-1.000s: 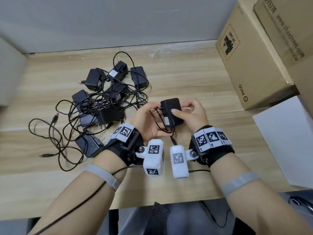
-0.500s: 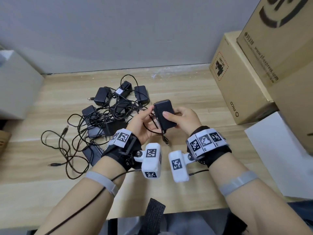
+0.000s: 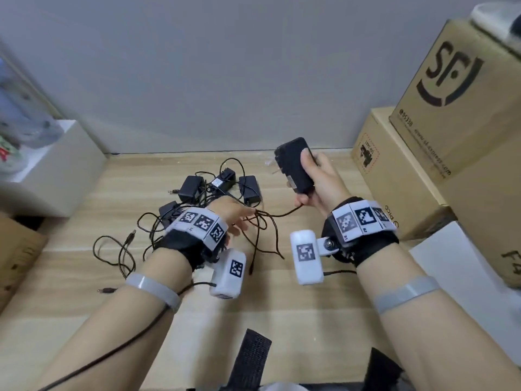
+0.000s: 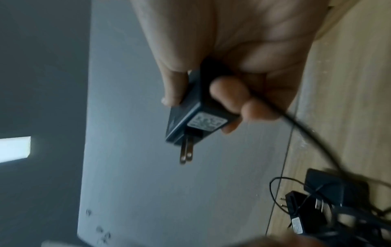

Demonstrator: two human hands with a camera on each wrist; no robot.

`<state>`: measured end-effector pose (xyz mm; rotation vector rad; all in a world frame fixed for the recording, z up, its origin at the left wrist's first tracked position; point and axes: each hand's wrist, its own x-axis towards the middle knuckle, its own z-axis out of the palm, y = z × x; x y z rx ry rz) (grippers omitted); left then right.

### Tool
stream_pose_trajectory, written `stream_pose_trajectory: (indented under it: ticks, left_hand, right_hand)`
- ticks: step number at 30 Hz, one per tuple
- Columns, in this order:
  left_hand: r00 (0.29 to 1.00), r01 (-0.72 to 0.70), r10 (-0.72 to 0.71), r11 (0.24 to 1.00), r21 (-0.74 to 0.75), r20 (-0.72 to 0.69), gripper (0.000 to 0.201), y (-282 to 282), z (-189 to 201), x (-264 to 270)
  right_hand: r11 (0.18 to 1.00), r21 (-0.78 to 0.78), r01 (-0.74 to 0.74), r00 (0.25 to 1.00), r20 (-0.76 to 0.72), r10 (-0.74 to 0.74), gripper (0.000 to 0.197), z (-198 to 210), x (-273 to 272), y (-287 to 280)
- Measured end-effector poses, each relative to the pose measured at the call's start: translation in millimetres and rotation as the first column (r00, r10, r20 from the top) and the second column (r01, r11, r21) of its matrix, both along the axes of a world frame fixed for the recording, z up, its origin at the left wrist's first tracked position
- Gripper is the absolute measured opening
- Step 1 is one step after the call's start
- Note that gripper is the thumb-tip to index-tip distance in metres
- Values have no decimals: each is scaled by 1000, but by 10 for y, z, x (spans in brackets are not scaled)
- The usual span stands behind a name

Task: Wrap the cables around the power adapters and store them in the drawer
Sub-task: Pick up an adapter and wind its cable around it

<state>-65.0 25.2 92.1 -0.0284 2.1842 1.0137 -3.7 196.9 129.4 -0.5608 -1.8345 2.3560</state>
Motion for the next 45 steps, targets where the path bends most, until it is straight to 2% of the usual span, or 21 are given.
stream_pose_trajectory:
  ticks: [1,2,3,4,6,8,11,13,15,18,20,23,26,28,30,32,34,38,40,43,45]
  left_hand:
    - [988,29,-36,998,-47,-150,15,-2,79,-58]
    - [963,42,-44,999,-16,-266,9,-16,154,-118]
    - [943,59,-27,995,86,-332,17,-28,244,-167]
    - [939,83,1,970,229,-343,32,-34,347,-183]
    - [956,153,-9,870,469,-295,56,-50,567,-139]
    - [962,220,-89,810,543,-256,62,-47,695,-101]
    - [976,217,-171,805,552,-134,57,2,675,-48]
    - [979,202,-162,839,504,-123,38,68,616,-8]
    - [988,155,-117,836,527,-105,21,113,619,62]
    - [997,75,-50,809,582,-59,36,137,582,64]
    - [999,36,-14,768,639,-39,37,156,578,70]
    - [998,-52,51,657,752,25,37,156,594,54]
    - [991,-131,81,436,890,107,64,115,633,-14]
    - [978,-201,116,281,938,175,53,109,686,-37]
    - [955,-272,183,216,938,235,33,119,718,-53]
    - [948,-288,209,245,926,240,31,126,704,-62]
    - [953,-296,156,312,903,259,34,145,670,-47]
    - [944,-297,-8,409,863,329,44,235,612,39]
    - [939,-267,-75,454,850,335,49,306,618,79]
    - [934,-219,-135,514,829,330,50,363,619,104]
    - [930,-198,-156,549,812,332,51,375,589,103]
  right_hand:
    - [994,108,-17,1000,13,16,28,15,-17,-17]
    - [977,208,-37,999,29,32,26,32,-26,-31]
    - [954,295,-60,998,46,49,27,34,-35,-42]
    - [929,360,-85,996,61,68,28,38,-44,-57]
    - [882,455,-127,992,69,107,24,50,-59,-100]
    - [859,494,-136,991,51,127,20,85,-69,-139]
    - [866,483,-132,990,23,138,11,171,-80,-156]
    - [893,435,-114,991,-16,134,7,241,-83,-158]
    - [929,361,-85,991,-69,117,11,302,-81,-139]
    - [978,204,-45,983,-164,80,9,365,-58,-108]
    - [988,152,-23,976,-209,55,8,360,-49,-94]
    - [992,125,-24,969,-243,54,8,243,-42,-41]
    - [982,185,-27,987,-151,56,12,-27,6,39]
    - [976,219,-15,996,-86,35,18,-242,38,100]
    - [971,239,4,1000,-23,2,21,-389,53,159]
    - [971,236,38,999,8,-41,25,-406,50,208]
    - [970,237,47,999,-8,-46,30,-301,29,224]
    - [914,395,-97,994,-11,110,44,-33,-93,98]
    - [898,427,-111,992,-1,123,35,43,-153,-4]
    - [951,306,-53,993,-82,82,15,137,-191,-100]
    - [970,245,-7,986,-162,48,22,194,-190,-92]
